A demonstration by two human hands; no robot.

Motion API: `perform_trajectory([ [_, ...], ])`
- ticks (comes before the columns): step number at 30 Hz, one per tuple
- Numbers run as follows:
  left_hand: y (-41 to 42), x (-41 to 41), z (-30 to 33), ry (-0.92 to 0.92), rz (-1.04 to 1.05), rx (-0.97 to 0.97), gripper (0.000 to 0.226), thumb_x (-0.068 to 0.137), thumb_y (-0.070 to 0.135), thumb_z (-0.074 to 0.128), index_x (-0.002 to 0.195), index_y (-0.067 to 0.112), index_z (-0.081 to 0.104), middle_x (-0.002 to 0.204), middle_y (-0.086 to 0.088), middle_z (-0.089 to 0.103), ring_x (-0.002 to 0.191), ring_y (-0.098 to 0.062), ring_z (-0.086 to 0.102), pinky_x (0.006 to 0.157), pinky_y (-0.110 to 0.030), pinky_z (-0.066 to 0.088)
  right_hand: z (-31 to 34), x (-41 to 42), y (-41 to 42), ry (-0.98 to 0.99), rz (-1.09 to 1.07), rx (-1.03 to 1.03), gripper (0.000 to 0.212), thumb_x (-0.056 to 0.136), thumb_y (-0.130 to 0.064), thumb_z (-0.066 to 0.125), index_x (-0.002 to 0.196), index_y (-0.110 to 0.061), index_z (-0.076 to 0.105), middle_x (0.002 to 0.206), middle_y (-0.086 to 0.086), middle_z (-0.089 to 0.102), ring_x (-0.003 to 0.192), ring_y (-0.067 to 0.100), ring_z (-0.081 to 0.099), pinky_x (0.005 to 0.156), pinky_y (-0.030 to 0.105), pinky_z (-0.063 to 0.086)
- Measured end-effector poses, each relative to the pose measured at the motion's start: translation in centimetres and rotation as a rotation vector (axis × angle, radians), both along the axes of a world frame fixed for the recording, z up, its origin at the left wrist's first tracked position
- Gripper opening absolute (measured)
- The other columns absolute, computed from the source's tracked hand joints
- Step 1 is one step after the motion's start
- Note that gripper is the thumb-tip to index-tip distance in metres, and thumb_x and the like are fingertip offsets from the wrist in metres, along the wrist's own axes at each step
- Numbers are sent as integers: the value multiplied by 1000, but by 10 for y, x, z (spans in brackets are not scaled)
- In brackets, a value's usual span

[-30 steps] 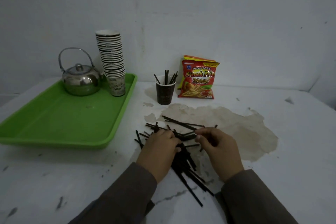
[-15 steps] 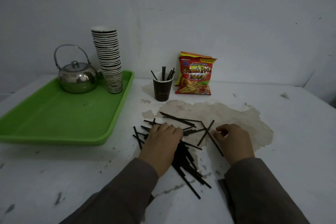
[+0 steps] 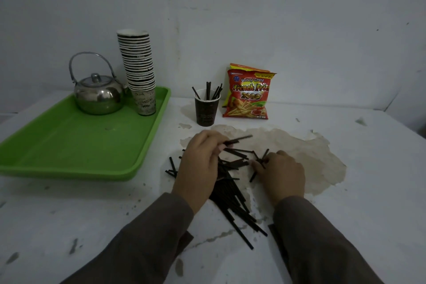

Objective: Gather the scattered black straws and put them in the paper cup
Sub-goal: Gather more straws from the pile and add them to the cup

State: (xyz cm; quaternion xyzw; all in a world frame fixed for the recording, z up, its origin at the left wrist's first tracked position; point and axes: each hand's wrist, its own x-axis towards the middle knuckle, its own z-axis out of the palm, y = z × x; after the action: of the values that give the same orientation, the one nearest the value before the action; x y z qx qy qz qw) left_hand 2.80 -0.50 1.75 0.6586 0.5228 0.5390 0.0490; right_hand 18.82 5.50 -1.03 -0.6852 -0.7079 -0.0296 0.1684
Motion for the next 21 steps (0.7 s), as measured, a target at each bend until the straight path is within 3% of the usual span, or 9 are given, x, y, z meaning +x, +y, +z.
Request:
perform_trajectory([
  [3, -5, -2, 6, -274, -39, -53, 25, 92, 7, 47, 94, 26, 64, 92, 19, 65, 94, 4, 59, 83, -4, 42, 1, -5, 2, 45, -4, -32, 33, 87, -40, 51, 94, -11, 64, 92, 6, 60, 84, 25, 58, 78, 37, 47],
  [7, -4, -7, 5, -522, -75, -176, 28, 91, 8, 50, 88, 33, 63, 85, 12, 70, 90, -2, 65, 87, -20, 50, 3, -6, 5, 160, 8, -95, 20, 88, -14, 49, 92, -7, 68, 92, 10, 67, 81, 26, 62, 77, 38, 53],
  [10, -2, -10, 4, -619, -88, -215, 28, 91, 6, 50, 90, 30, 65, 83, 9, 71, 87, -5, 67, 84, -19, 52, 7, -8, 7, 145, -9, -114, 17, 86, -12, 50, 79, -6, 64, 78, 8, 62, 70, 23, 58, 65, 33, 51],
  [13, -1, -11, 3, -668, -110, -237, 28, 90, 5, 52, 89, 29, 65, 84, 6, 71, 84, -5, 67, 81, -18, 54, 8, -12, 7, 44, -8, -104, 21, 85, -13, 48, 65, -9, 48, 73, 6, 48, 66, 24, 50, 59, 31, 42],
  [16, -1, -15, 3, -680, -113, -236, 23, 87, 4, 57, 83, 25, 67, 81, 4, 71, 82, -9, 67, 81, -22, 55, 8, -10, 6, 57, 8, -94, 13, 88, -13, 45, 79, -6, 52, 75, 5, 45, 73, 25, 52, 63, 33, 42],
  [21, 1, -22, 0, -728, -148, -239, 22, 85, 1, 57, 81, 19, 68, 73, 5, 73, 79, -11, 69, 76, -19, 55, 21, 6, 7, 338, -1, -119, 8, 89, -5, 47, 91, -4, 55, 86, 13, 61, 73, 25, 53, 61, 29, 40],
])
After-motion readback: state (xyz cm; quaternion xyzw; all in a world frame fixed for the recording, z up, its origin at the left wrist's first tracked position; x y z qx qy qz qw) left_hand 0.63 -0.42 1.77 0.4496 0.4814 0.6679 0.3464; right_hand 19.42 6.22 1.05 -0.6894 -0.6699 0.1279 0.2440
